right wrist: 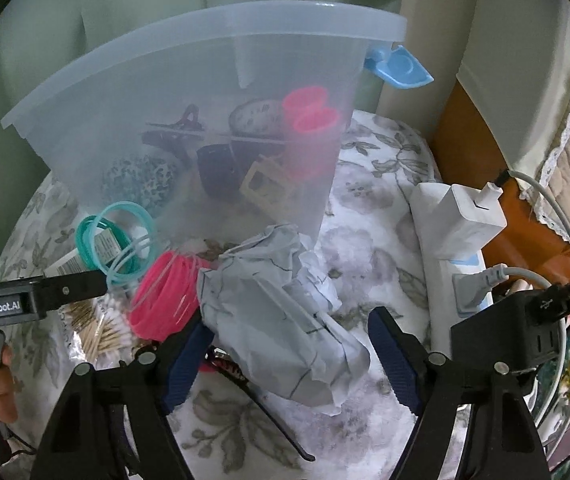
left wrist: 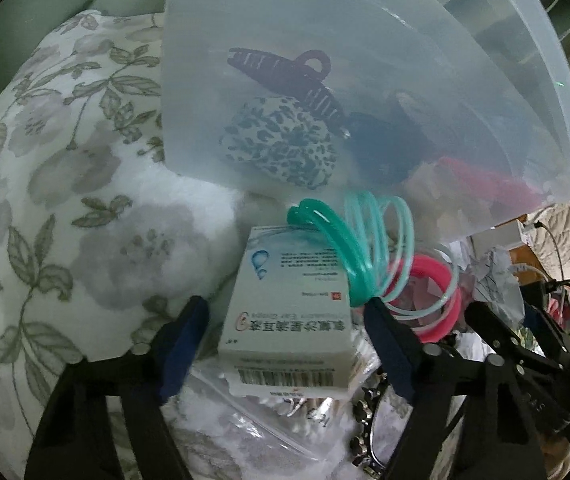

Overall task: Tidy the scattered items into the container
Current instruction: 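Move the left tool toward the white box and teal hair ties while the right tool approaches the foil, then grasp the white ear-drop box with the left tool while the right tool grasps the crumpled foil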

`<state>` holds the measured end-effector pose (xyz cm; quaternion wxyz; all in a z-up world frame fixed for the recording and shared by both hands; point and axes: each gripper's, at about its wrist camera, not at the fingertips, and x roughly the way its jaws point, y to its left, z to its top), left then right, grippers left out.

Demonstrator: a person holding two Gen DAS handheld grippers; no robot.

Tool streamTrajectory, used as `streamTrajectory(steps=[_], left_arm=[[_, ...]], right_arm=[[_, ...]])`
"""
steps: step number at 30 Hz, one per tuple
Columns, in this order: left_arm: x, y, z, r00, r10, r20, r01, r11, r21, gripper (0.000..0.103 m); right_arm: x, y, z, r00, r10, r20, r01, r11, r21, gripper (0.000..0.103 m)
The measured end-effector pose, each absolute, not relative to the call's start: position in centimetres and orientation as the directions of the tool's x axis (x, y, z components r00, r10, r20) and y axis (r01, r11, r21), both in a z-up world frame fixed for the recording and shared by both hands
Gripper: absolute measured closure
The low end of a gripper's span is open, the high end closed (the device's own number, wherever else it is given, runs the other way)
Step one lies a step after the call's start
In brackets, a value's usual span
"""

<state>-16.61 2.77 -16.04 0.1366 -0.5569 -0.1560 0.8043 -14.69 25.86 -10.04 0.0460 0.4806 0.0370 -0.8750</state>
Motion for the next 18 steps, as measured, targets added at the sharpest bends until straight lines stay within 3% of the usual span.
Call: streamTrajectory(steps=[2, 8, 18], left_arm=[[-16.6, 3.0, -16.0, -0.337, 0.410, -0.848, -0.061, -0.908, -0.415, 0.037], [-16.7, 3.0, -15.8, -0.330, 0.441, -0.835, -0.068, -0.893, -0.445, 0.050], [-16.4, 2.6, -14.6, -0.352, 0.451, -0.820, -0.067, -0.886, -0.459, 0.054]], right_arm=[[-14.7, 26.0, -10.1, -0.530, -0.052, -0.846, 0.111, -0.994, -0.009, 0.025], [-14.5, 25.8, -9.9, -0.535, -0.055, -0.843, 0.108, -0.994, -0.004, 0.027], [-13.4, 25.9, -9.6, -0.542, -0.058, -0.839, 0.087, -0.996, 0.012, 0.030]])
